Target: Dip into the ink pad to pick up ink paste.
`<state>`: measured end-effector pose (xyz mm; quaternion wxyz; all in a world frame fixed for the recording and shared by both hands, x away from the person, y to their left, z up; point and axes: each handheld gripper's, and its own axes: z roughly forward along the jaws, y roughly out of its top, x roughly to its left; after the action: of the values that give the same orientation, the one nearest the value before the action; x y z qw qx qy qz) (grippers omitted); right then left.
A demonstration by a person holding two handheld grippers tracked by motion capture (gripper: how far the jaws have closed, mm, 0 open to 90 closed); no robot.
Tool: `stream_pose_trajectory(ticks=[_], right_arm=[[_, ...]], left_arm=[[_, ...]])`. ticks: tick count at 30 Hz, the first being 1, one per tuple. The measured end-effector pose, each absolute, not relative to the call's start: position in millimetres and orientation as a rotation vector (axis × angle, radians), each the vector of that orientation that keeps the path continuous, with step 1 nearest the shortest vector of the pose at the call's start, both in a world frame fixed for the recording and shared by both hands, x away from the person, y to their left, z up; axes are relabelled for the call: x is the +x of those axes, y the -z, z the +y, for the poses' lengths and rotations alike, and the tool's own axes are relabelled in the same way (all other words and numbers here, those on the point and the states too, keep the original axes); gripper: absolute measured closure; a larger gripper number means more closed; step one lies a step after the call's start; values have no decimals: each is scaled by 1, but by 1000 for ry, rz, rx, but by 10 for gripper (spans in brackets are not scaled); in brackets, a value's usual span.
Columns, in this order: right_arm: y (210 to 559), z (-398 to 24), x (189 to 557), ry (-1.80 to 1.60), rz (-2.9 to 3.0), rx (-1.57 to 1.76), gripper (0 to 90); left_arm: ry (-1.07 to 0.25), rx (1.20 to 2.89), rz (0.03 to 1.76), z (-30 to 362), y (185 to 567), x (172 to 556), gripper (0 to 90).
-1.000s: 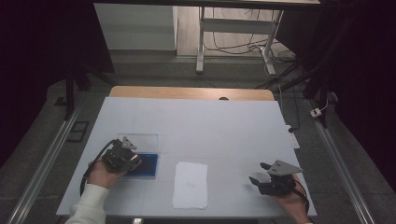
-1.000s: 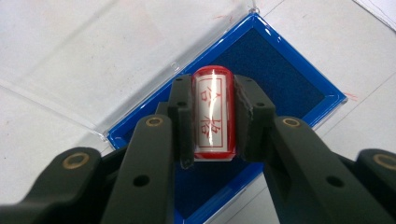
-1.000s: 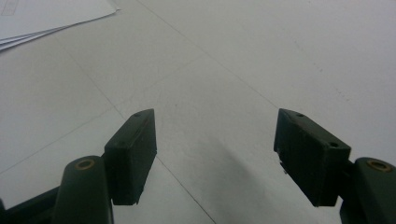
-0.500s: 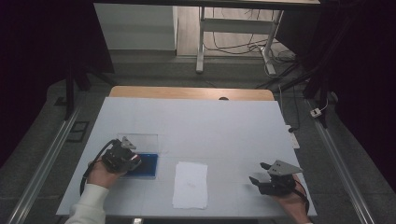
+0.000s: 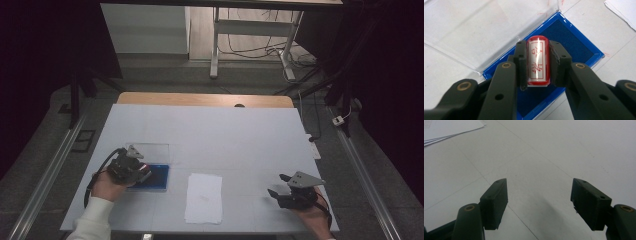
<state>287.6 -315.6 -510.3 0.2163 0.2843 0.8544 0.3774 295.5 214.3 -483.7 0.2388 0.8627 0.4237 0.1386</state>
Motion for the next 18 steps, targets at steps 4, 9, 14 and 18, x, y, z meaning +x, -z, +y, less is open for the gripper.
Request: stream_pose_trajectory(ticks=[4,9,14,18], right_arm=[[510,-316,287,-1049,2364,792,294],[509,-317,287,-1058,2365,788,294],[509,-316,287,-1051,2363,793,294],[510,-316,287,-1056,2367,793,294]], left_arm=[[-387,2326,1155,216,478,293,700],[-389,2270,1142,221,467,289,699],[-401,2222,1120,227,456,284,699],[-413,2183,1107,230,448,280,699]])
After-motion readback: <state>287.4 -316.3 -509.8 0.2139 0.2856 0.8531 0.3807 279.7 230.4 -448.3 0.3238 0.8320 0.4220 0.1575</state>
